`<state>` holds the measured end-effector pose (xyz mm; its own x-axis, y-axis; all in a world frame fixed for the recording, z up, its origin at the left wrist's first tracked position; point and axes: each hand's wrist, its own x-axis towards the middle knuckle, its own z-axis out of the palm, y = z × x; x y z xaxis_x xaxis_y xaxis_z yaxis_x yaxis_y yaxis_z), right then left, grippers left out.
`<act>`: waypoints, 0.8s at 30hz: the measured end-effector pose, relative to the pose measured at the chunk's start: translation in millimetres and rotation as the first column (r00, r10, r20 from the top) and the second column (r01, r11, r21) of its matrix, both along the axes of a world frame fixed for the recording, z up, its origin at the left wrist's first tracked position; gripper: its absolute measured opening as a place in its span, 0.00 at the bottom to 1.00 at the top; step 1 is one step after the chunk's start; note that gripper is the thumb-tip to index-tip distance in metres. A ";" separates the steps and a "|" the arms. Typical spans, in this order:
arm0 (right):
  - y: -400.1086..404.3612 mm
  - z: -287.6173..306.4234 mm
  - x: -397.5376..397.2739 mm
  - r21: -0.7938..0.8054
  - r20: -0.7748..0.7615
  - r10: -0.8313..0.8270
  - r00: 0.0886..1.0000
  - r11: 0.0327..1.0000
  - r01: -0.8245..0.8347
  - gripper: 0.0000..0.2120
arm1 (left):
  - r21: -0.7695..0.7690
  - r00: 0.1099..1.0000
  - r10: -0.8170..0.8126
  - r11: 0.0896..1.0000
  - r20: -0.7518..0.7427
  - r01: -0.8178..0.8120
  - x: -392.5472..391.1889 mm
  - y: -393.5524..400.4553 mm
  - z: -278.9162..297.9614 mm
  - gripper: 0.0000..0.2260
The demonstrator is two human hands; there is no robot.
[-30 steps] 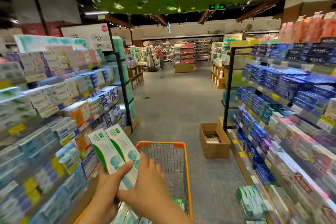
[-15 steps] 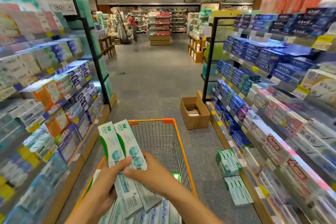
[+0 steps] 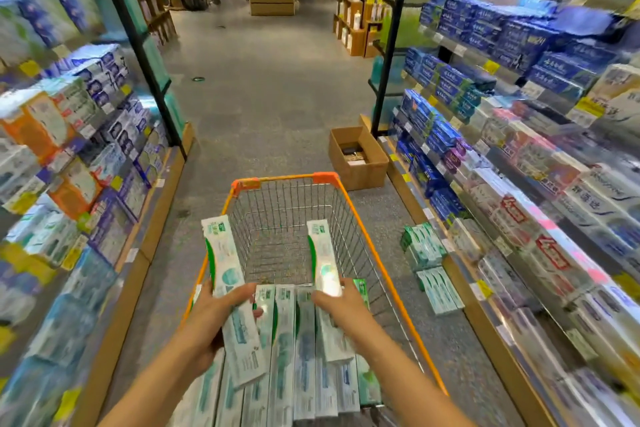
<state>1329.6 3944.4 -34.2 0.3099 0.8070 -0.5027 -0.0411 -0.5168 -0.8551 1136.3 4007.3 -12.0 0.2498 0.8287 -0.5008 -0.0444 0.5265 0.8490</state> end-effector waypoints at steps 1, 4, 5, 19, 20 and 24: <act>0.0 -11.9 0.4 -0.055 0.000 -0.024 1.000 0.998 0.024 0.22 | -0.026 1.000 0.003 1.000 -0.013 -0.003 -6.4 1.2 -5.6 0.26; -5.7 -49.7 -6.9 -0.198 -0.017 -0.069 0.997 0.978 0.064 0.29 | -0.079 1.000 -0.010 0.997 -0.026 0.008 -20.8 2.4 -16.4 0.31; -8.3 -59.7 -11.4 -0.233 -0.016 -0.069 0.997 0.970 0.063 0.34 | -0.096 1.000 -0.010 0.995 -0.028 0.007 -24.8 2.5 -18.8 0.33; -11.7 -103.6 -52.8 -0.375 0.252 0.265 0.931 0.914 -0.159 0.34 | -0.108 0.998 -0.031 0.994 -0.047 0.026 -18.2 -11.9 -18.7 0.23; -12.8 -100.9 -51.2 -0.397 0.264 0.317 0.911 0.896 -0.197 0.33 | -0.113 0.998 -0.041 0.993 -0.048 0.036 -13.8 -14.1 -17.7 0.23; -12.6 -59.5 -33.1 -0.385 0.323 0.391 0.862 0.886 -0.258 0.30 | -0.105 0.995 -0.086 0.991 -0.054 0.080 6.1 -21.0 -10.9 0.27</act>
<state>1296.5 3931.8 -93.7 0.2785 0.7115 -0.6452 0.4713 -0.6866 -0.5537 1142.4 3986.3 -22.9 0.2831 0.7502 -0.5975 0.0509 0.6104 0.7905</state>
